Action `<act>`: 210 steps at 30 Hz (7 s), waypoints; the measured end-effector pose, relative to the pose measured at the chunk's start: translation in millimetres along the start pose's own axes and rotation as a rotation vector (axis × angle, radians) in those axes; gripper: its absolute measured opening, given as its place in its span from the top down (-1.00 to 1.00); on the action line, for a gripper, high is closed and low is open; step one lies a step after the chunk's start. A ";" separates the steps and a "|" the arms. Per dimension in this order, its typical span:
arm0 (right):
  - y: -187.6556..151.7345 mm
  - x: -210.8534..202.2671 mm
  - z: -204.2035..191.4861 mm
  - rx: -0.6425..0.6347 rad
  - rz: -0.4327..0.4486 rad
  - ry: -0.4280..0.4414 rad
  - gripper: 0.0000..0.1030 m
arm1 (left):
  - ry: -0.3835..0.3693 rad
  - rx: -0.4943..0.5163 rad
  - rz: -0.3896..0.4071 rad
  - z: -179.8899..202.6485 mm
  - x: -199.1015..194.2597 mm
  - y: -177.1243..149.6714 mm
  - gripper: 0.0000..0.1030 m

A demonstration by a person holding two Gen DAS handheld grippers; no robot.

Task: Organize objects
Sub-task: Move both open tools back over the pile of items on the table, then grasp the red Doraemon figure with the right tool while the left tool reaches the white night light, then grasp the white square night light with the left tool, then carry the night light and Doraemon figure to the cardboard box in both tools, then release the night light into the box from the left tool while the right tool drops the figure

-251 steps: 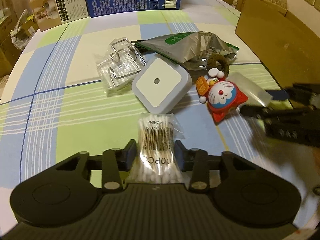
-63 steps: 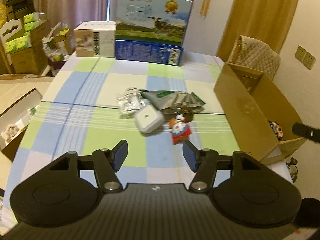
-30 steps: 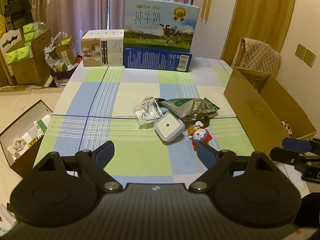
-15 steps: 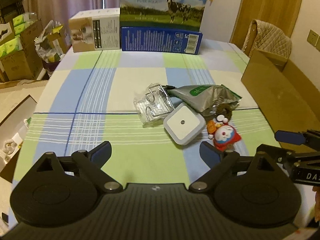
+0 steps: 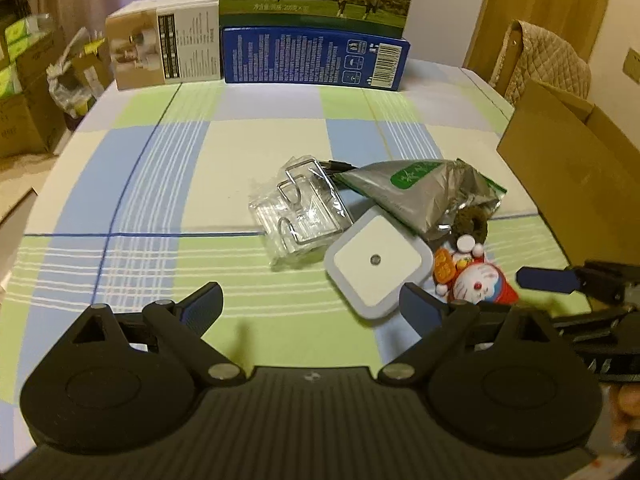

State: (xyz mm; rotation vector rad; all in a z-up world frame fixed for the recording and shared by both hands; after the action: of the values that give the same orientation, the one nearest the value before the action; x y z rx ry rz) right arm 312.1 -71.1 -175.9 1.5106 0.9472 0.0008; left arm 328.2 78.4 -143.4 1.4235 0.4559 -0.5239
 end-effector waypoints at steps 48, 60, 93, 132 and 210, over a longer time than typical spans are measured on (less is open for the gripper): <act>-8.2 9.5 25.4 -0.009 -0.097 -0.101 0.17 | -0.304 0.265 -0.021 55.1 59.0 -5.6 -0.41; -17.0 -5.3 27.5 -0.015 -0.101 -0.097 0.17 | -0.274 0.194 -0.141 66.2 23.2 -43.9 -0.31; -21.7 -5.6 30.3 -0.003 -0.054 -0.152 0.16 | -0.155 0.134 -0.030 62.4 19.9 -27.6 -0.19; 4.8 -176.7 -5.4 -0.033 0.120 -0.167 0.17 | -0.103 -0.014 0.072 109.2 -140.3 -21.1 -0.19; 65.8 -265.6 222.4 0.086 0.195 -0.392 0.17 | -0.392 0.190 0.057 350.9 -57.2 65.1 -0.26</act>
State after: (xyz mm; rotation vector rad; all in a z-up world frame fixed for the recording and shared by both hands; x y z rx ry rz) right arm 288.7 -391.5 -30.5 1.6028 0.4900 -0.1913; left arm 316.0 -262.2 -23.2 1.4646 0.0519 -0.7967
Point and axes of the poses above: each gripper's, at about its wrist camera, not at the fingertips, and x roughly the way its jaws point, z to its right, y to its top, the point moved 9 cm from there along x, roughly the way its jaws point, and after that the axes turned 14 degrees about z, right-handed, at the moved point
